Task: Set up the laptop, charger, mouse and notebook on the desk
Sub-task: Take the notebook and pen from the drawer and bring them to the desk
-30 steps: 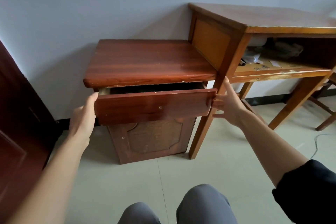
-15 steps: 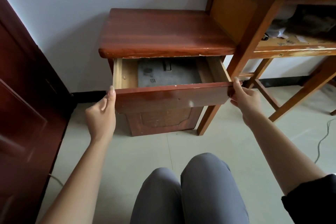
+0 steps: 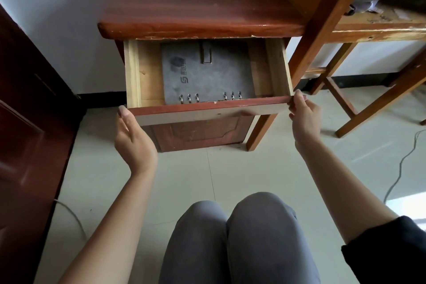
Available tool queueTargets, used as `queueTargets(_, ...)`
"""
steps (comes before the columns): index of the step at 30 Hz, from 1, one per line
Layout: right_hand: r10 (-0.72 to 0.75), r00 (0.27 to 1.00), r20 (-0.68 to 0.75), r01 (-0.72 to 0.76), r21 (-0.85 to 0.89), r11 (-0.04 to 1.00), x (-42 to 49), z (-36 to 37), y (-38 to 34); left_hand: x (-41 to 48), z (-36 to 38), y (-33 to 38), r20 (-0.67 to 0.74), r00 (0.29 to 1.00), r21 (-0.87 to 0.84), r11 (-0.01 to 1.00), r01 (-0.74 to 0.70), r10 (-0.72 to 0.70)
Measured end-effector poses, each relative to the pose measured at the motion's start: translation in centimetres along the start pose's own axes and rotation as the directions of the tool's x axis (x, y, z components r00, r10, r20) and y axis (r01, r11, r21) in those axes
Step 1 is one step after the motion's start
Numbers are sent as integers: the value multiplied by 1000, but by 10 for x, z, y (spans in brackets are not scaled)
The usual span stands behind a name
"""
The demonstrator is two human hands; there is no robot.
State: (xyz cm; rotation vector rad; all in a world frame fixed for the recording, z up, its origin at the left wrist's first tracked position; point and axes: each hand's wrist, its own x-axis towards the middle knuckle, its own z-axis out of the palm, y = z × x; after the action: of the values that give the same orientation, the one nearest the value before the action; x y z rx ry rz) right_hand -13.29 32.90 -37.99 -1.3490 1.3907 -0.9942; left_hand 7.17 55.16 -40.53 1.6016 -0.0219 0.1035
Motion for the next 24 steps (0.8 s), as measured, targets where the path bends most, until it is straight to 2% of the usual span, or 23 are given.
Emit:
queueTargets(2, -56, 998, -37, 54, -56, 997, -1, 3, -3, -3, 3, 8, 10, 1000, -30, 999, -12, 12)
queueTargets(3, -132, 988, -79, 121, -138, 983, -3, 4, -6, -5, 2, 14, 21, 998, -30, 997, -65, 65)
queueTargets(5, -375, 917, -132, 321, -312, 894, -3, 5, -17, -7, 2, 32, 13, 959, 74, 956, -282, 282)
queueTargets(6, -496, 861, -109, 429, -367, 826, -4, 7, -24, -7, 3, 42, 31, 908, 152, 896, -417, 417)
queueTargets(8, -617, 787, 30, 580, -380, 721, -3, 17, -38, -6, 12, 64, 142, 777, 193, 752, -630, 614)
queueTargets(10, -579, 780, 237, 625, -345, 701, 3, 33, -51, -3, 31, 83, 340, 695, 146, 694, -705, 633)
queueTargets(12, -404, 805, 434, 566, -360, 741, 14, 50, -63, 2, 54, 93, 559, 689, 191, 737, -648, 461)
queueTargets(13, -293, 813, 503, 515, -387, 765, 21, 58, -67, 7, 66, 94, 635, 715, 288, 770, -570, 292)
queueTargets(14, -199, 812, 549, 472, -418, 776, 28, 65, -70, 13, 76, 92, 656, 750, 423, 779, -463, 89)
queueTargets(15, -138, 810, 571, 450, -452, 770, 36, 70, -71, 18, 83, 91, 620, 781, 543, 759, -359, -74)
queueTargets(16, -97, 811, 577, 440, -492, 751, 42, 74, -71, 23, 86, 89, 559, 813, 625, 728, -282, -165)
queueTargets(18, -43, 825, 564, 413, -549, 726, 52, 79, -69, 34, 89, 85, 436, 873, 696, 696, -173, -219)
queueTargets(20, 6, 813, 582, 404, -573, 713, 57, 80, -66, 40, 89, 80, 372, 879, 730, 679, -80, -296)
queueTargets(22, 87, 792, 604, 375, -595, 711, 59, 83, -66, 47, 91, 78, 370, 850, 765, 643, -49, -376)
queueTargets(24, 168, 775, 610, 344, -629, 697, 57, 86, -65, 51, 93, 77, 442, 777, 747, 663, -43, -448)
